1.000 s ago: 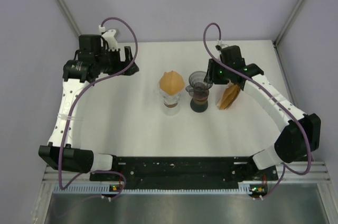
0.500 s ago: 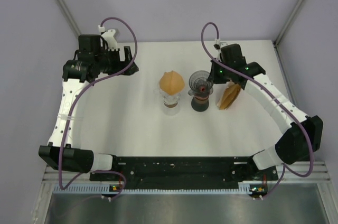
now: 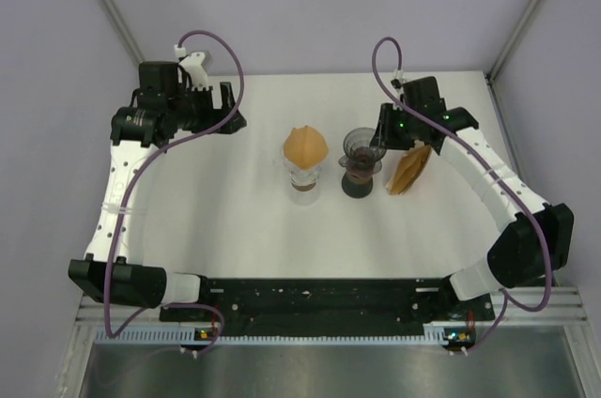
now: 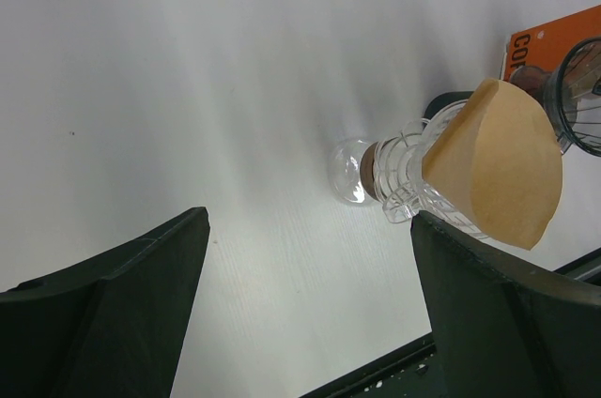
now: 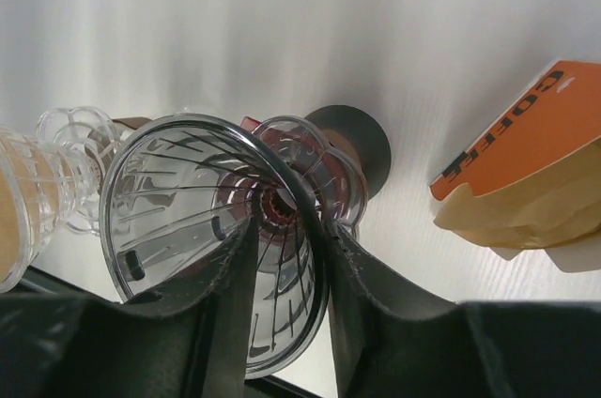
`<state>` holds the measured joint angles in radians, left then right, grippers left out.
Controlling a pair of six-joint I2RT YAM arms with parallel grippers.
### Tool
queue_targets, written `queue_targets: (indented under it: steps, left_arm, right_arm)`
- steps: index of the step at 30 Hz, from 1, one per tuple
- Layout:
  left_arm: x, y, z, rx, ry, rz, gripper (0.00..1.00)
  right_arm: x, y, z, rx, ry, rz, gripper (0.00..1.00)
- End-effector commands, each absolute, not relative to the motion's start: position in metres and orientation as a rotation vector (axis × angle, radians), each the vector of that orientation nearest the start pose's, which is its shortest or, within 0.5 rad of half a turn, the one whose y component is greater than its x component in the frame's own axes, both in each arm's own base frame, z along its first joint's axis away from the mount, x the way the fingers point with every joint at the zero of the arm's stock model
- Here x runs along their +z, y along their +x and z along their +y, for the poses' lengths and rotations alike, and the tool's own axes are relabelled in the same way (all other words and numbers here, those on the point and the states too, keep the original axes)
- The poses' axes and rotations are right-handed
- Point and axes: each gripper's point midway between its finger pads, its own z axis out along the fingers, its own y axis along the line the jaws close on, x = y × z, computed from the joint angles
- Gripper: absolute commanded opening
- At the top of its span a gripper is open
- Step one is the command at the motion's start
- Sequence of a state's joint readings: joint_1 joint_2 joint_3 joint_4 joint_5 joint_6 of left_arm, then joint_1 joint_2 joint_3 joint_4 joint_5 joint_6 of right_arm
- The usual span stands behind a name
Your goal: Place the coffee filter in the dripper
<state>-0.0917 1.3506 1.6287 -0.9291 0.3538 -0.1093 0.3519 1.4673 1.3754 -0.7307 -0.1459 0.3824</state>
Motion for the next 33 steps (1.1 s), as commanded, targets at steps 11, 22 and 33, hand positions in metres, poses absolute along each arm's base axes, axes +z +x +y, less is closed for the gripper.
queue_targets:
  steps: [11, 22, 33]
  left_arm:
    - [0.341, 0.331, -0.096, -0.509, 0.203, 2.141, 0.94]
    - [0.342, 0.331, -0.096, -0.509, 0.204, 2.138, 0.95]
    - [0.341, 0.331, -0.096, -0.518, 0.201, 2.141, 0.94]
  right_arm:
    - [0.251, 0.353, 0.17, 0.579, -0.041, 2.333, 0.71]
    - [0.251, 0.345, 0.045, 0.309, 0.384, 2.195, 0.37]
    - [0.163, 0.329, 0.077, 0.501, 0.48, 2.291, 0.38]
